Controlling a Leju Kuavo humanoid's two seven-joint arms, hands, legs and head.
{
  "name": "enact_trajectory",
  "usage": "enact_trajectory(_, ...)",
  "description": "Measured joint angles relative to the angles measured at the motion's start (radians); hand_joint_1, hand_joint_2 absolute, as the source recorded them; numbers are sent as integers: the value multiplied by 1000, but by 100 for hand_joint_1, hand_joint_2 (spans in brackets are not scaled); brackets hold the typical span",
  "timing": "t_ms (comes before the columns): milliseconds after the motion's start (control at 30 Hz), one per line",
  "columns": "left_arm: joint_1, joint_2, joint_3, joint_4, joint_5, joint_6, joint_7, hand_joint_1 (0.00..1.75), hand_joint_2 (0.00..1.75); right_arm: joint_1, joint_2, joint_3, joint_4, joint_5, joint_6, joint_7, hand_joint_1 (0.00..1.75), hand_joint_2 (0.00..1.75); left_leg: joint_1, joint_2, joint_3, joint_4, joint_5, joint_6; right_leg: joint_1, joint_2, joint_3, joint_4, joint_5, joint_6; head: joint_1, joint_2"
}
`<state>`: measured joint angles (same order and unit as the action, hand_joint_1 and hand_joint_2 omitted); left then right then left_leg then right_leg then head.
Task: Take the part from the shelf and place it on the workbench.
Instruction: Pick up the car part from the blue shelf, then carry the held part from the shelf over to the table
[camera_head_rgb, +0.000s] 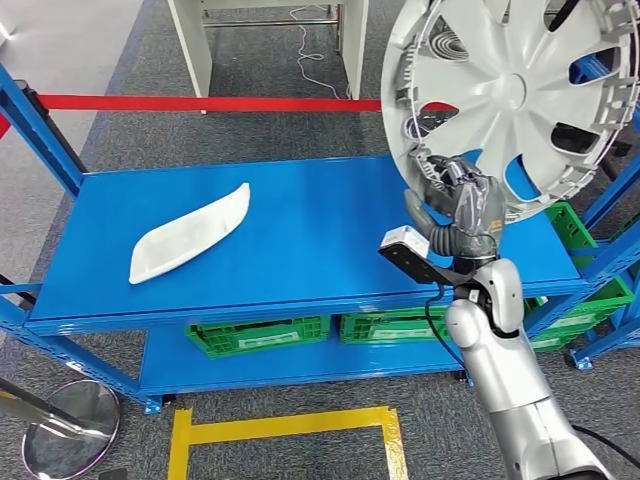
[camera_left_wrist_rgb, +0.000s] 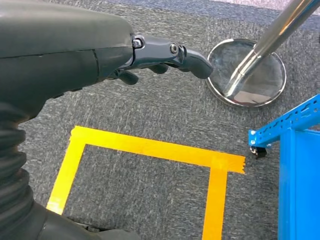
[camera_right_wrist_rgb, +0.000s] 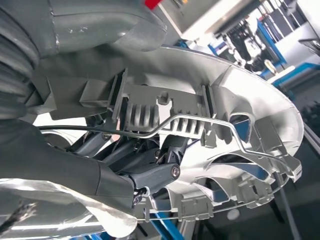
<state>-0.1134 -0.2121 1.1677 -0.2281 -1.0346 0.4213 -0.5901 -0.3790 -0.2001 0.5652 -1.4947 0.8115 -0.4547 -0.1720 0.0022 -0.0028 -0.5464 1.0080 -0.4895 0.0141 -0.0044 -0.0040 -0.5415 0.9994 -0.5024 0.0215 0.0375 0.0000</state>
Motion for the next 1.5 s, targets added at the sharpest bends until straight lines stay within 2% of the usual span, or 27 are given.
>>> enact_trajectory(200, -2, 1, 0, 0, 3, -24, -17, 0, 175, 14, 6, -9, -23, 0, -10, -20, 175, 175, 0, 0, 0, 0, 0, 0, 0, 0, 0, 0, 0, 0, 0, 0)
enact_trajectory(467, -5, 2, 0, 0, 2, -29, -21, 0, 175, 42, 30, -32, -42, 6, -82, -47, 175, 175, 0, 0, 0, 0, 0, 0, 0, 0, 0, 0, 0, 0, 0, 0)
enact_trajectory(800, -6, 2, 0, 0, 4, -12, -14, 0, 175, 63, 46, -50, -43, 9, -88, -55, 175, 175, 0, 0, 0, 0, 0, 0, 0, 0, 0, 0, 0, 0, 0, 0)
enact_trajectory(1000, -6, 2, 0, 0, 5, 1, -4, 0, 175, 65, 46, -51, -43, -2, -52, -59, 175, 175, 0, 0, 0, 0, 0, 0, 0, 0, 0, 0, 0, 0, 0, 0)
enact_trajectory(1067, -6, 3, 0, 0, 7, 4, -3, 0, 175, 63, 46, -50, -43, -6, -32, -62, 175, 175, -3, 0, -2, 4, -1, 5, -3, 0, 0, -3, 3, 4, 0, 0)
enact_trajectory(1133, -7, 4, 0, 0, 10, 8, 0, 0, 175, 57, 46, -50, -43, -15, -11, -64, 175, 175, -5, 1, 0, -3, 4, 15, -5, -1, 1, -9, 6, 11, -2, 0)
enact_trajectory(1200, -9, 3, 0, 0, 12, 13, 6, 0, 175, 49, 46, -51, -43, -28, 6, -62, 175, 175, 1, 3, 10, -29, 17, 24, -5, 1, -13, 9, -8, 15, -1, 0)
enact_trajectory(1233, -10, 2, 0, 0, 15, 16, 10, 0, 175, 44, 46, -51, -43, -34, 15, -61, 175, 175, 5, 4, 14, -40, 23, 27, -5, 2, -33, 45, -27, 17, 2, 0)
enact_trajectory(1300, -11, 1, 0, 0, 20, 20, 20, 0, 175, 38, 46, -49, -39, -46, 30, -57, 175, 175, 8, 5, 17, -45, 26, 28, -12, 4, -102, 172, -77, 26, 5, 0)
enact_trajectory(1333, -11, 0, 0, 0, 23, 20, 27, 0, 175, 36, 47, -48, -36, -51, 38, -55, 175, 175, 10, 4, 17, -45, 24, 27, -17, 4, -137, 232, -92, 32, 6, 0)
enact_trajectory(1367, -11, 0, 0, 0, 24, 18, 35, 0, 175, 36, 47, -47, -33, -57, 44, -53, 175, 175, 12, 3, 18, -44, 22, 24, -22, 3, -160, 265, -90, 39, 6, 0)
enact_trajectory(1400, -11, -1, 0, 0, 24, 17, 44, 0, 175, 35, 47, -46, -30, -64, 49, -51, 175, 175, 17, 1, 19, -40, 18, 18, -28, 3, -165, 258, -67, 45, 6, 0)
enact_trajectory(1467, -11, -1, 0, 0, 22, 16, 58, 0, 175, 32, 48, -46, -23, -75, 54, -46, 175, 175, 28, -4, 21, -25, 3, -2, -39, 2, -126, 151, 7, 63, 6, 0)
enact_trajectory(1500, -11, 1, 0, 0, 21, 16, 65, 0, 175, 29, 50, -45, -19, -78, 55, -45, 175, 175, 30, -6, 17, -11, -6, -14, -42, 2, -102, 98, 31, 70, 12, 0)
